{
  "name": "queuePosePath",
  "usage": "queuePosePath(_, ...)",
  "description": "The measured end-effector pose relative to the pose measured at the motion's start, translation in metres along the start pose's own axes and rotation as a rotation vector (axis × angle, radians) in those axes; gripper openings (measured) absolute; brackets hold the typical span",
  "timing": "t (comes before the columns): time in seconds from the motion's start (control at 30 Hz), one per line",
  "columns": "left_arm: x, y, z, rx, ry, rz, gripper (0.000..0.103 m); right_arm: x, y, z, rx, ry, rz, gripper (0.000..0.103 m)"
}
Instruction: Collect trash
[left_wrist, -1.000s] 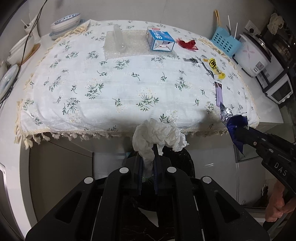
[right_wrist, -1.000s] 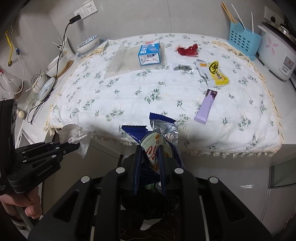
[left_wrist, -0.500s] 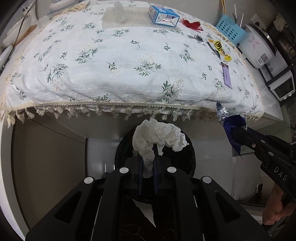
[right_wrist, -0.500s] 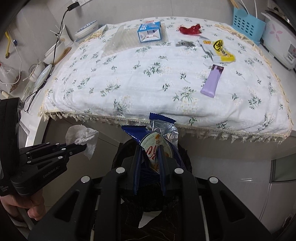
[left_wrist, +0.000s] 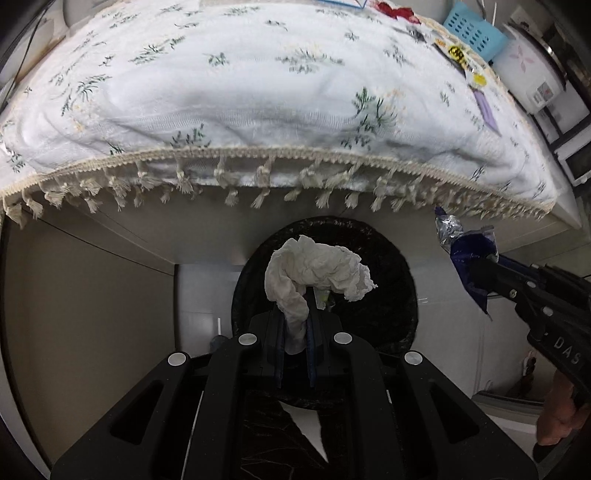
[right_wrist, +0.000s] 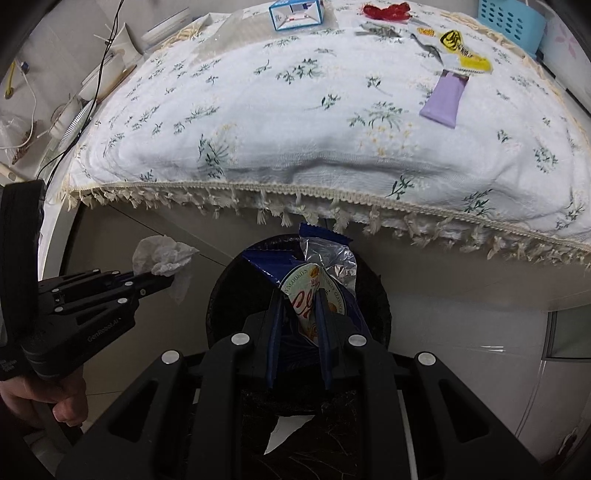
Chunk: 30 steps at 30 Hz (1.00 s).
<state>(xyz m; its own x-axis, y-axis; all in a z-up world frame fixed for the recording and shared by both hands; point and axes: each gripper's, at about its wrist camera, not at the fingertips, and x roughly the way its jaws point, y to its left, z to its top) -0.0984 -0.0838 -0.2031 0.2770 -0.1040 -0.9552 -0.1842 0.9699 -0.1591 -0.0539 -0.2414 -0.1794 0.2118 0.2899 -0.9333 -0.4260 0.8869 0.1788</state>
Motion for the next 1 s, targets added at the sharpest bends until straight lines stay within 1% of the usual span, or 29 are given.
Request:
queuePosePath(0.17,0.016,-0.002,-0.007,0.013,0.012,-0.001,0.008,0.021,-0.007,-0.007,0.0,0.03,-0.003,0.016)
queuePosePath(0.3,0.028,-0.008,-0.011,0.036,0.024,0.005,0.008,0.025,-0.01,-0.013,0.013,0.04,0.0,0.016)
queuePosePath(0.5,0.049,-0.021,-0.014,0.059,0.04,-0.01,0.009,0.021,-0.026,-0.024,0.042,0.049,-0.01,0.016)
queuePosePath(0.7,0.067,-0.044,-0.018,0.114,0.054,-0.027,0.009,0.014,-0.049,-0.038,0.074,0.054,-0.028,0.016)
queuePosePath(0.9,0.077,-0.059,-0.019,0.153,0.063,-0.038,0.013,0.012,-0.052,-0.043,0.078,0.056,-0.032,0.016)
queuePosePath(0.93,0.077,-0.059,-0.019,0.154,0.061,-0.036,0.02,0.012,-0.053,-0.043,0.077,0.057,-0.033,0.016)
queuePosePath(0.97,0.077,-0.06,-0.018,0.153,0.059,-0.038,0.024,0.012,-0.053,-0.043,0.077,0.058,-0.033,0.016)
queuePosePath(1.0,0.076,-0.058,-0.018,0.152,0.058,-0.035,0.038,0.014,-0.052,-0.042,0.077,0.06,-0.033,0.016)
